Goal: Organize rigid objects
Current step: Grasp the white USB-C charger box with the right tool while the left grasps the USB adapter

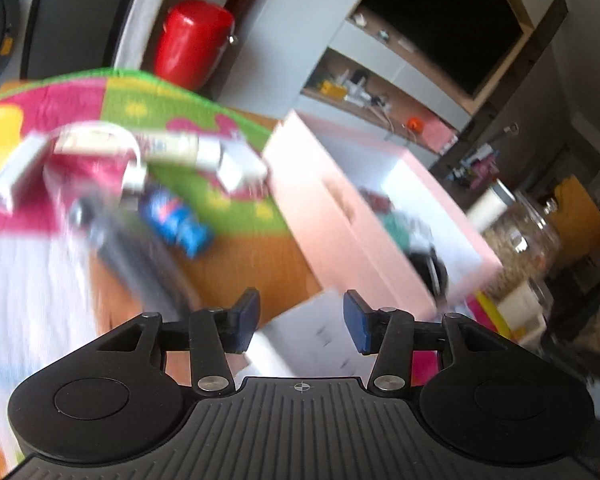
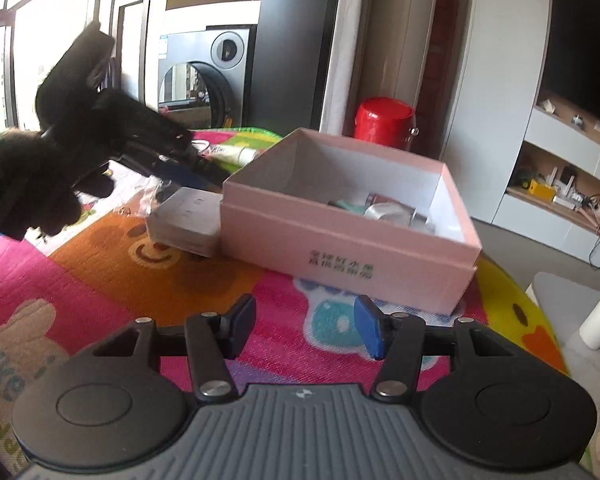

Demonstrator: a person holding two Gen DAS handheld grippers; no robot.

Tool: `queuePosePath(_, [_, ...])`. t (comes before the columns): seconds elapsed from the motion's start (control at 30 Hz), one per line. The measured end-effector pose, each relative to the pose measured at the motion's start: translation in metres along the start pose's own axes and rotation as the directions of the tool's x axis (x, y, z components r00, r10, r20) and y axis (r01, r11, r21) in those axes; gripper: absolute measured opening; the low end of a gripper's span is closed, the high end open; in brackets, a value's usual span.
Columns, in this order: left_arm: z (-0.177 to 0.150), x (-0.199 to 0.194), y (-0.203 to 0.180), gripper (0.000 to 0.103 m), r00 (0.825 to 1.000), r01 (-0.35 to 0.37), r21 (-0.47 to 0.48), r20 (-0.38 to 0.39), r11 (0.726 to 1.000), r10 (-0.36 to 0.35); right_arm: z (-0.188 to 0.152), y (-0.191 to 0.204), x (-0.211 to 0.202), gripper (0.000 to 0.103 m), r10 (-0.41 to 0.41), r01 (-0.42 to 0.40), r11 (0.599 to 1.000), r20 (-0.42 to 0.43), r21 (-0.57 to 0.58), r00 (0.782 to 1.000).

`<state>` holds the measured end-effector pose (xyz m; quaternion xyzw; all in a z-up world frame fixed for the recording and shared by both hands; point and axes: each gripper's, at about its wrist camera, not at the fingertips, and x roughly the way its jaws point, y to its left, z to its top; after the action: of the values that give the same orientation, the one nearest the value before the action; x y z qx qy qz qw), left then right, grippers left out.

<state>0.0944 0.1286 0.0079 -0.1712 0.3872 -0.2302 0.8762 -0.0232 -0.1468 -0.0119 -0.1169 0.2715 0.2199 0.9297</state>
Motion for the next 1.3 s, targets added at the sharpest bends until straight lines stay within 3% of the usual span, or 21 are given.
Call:
queuePosePath(0.1, [-0.025, -0.015, -0.004, 0.05, 1.0, 0.023, 0.023, -0.008, 0.999, -0.023, 0.001, 0.004, 0.001, 0.055, 0.05, -0.049, 0.999, -0.01, 0.005, 0.999])
queuePosePath(0.23, [-0.042, -0.03, -0.012, 0.05, 0.998, 0.049, 0.046, -0.028, 0.998, -0.047, 0.008, 0.018, 0.007, 0.063, 0.18, -0.18, 0.984, -0.037, 0.019, 0.983])
queuePosePath(0.33, [-0.042, -0.046, -0.011, 0.05, 0.996, -0.074, 0.051, 0.058, 0.996, 0.071, 0.02, 0.037, 0.019, 0.065, 0.229, -0.23, 0.973, -0.052, -0.003, 0.972])
queuePosePath(0.37, [-0.038, -0.052, -0.013, 0.05, 0.984, -0.146, 0.045, 0.108, 0.988, 0.141, 0.025, 0.044, 0.024, 0.065, 0.223, -0.224, 0.974, -0.048, -0.023, 0.974])
queuePosePath(0.43, [-0.025, -0.061, -0.007, 0.05, 0.943, -0.273, -0.009, 0.193, 0.962, 0.27, 0.035, 0.054, 0.037, 0.067, 0.187, -0.189, 0.98, -0.041, -0.059, 0.982])
queuePosePath(0.47, [-0.019, -0.065, -0.002, 0.05, 0.925, -0.302, -0.056, 0.223, 0.952, 0.307, 0.039, 0.058, 0.044, 0.069, 0.165, -0.168, 0.984, -0.041, -0.063, 0.985])
queuePosePath(0.57, [0.001, -0.073, 0.026, 0.05, 0.892, -0.292, -0.203, 0.294, 0.935, 0.343, 0.048, 0.064, 0.059, 0.07, 0.182, -0.185, 0.981, -0.05, -0.067, 0.982])
queuePosePath(0.63, [0.02, -0.069, 0.044, 0.05, 0.869, -0.316, -0.236, 0.317, 0.919, 0.38, 0.049, 0.067, 0.067, 0.072, 0.181, -0.185, 0.979, -0.057, -0.085, 0.982])
queuePosePath(0.7, [0.04, -0.055, 0.064, 0.05, 0.854, -0.369, -0.245, 0.292, 0.897, 0.431, 0.047, 0.068, 0.07, 0.073, 0.184, -0.189, 0.978, -0.061, -0.087, 0.981])
queuePosePath(0.77, [0.055, -0.038, 0.085, 0.05, 0.852, -0.419, -0.242, 0.229, 0.875, 0.471, 0.045, 0.065, 0.071, 0.073, 0.204, -0.209, 0.975, -0.074, -0.07, 0.976])
queuePosePath(0.83, [0.063, -0.02, 0.099, 0.05, 0.864, -0.442, -0.218, 0.16, 0.87, 0.478, 0.041, 0.063, 0.071, 0.073, 0.217, -0.222, 0.973, -0.083, -0.057, 0.973])
queuePosePath(0.97, [0.059, -0.018, 0.1, 0.046, 0.867, -0.45, -0.124, 0.176, 0.884, 0.466, 0.04, 0.061, 0.069, 0.073, 0.226, -0.23, 0.972, -0.073, -0.047, 0.971])
queuePosePath(1.0, [0.054, -0.02, 0.096, 0.04, 0.866, -0.453, -0.104, 0.184, 0.886, 0.465, 0.041, 0.062, 0.07, 0.073, 0.224, -0.228, 0.972, -0.068, -0.056, 0.972])
queuePosePath(1.03, [0.048, -0.023, 0.094, 0.026, 0.867, -0.454, -0.086, 0.185, 0.887, 0.462, 0.041, 0.064, 0.071, 0.073, 0.219, -0.223, 0.972, -0.063, -0.069, 0.974])
queuePosePath(1.23, [-0.003, -0.056, 0.072, 0.025, 0.894, -0.401, -0.055, 0.194, 0.914, 0.404, 0.046, 0.075, 0.076, 0.071, 0.214, -0.219, 0.969, -0.055, -0.112, 0.975])
queuePosePath(1.3, [-0.02, -0.068, 0.066, 0.025, 0.896, -0.397, -0.052, 0.195, 0.916, 0.399, 0.045, 0.076, 0.072, 0.071, 0.218, -0.222, 0.968, -0.05, -0.117, 0.975])
